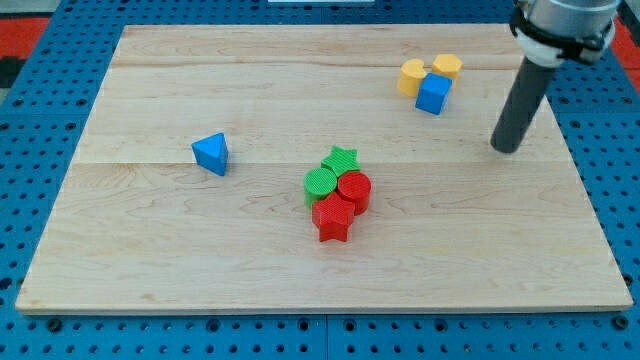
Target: Move blue triangle up a bit
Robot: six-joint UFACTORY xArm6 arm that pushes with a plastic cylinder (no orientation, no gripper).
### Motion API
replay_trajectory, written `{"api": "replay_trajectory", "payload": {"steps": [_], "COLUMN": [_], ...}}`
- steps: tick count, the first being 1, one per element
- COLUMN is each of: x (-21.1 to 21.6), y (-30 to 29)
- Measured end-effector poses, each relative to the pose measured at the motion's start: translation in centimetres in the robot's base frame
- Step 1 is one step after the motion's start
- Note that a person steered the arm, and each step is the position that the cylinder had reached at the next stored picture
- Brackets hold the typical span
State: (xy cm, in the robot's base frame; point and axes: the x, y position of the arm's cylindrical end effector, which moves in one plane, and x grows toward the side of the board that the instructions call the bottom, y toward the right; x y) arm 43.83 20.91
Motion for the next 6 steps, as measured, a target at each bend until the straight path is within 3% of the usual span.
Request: {"api": "replay_trajectory", "payload": {"steps": [2, 3, 4, 6], "x": [11.4, 17.7, 18.0, 14.2], "y": [-5.1, -11.2, -17.9, -33.2]}}
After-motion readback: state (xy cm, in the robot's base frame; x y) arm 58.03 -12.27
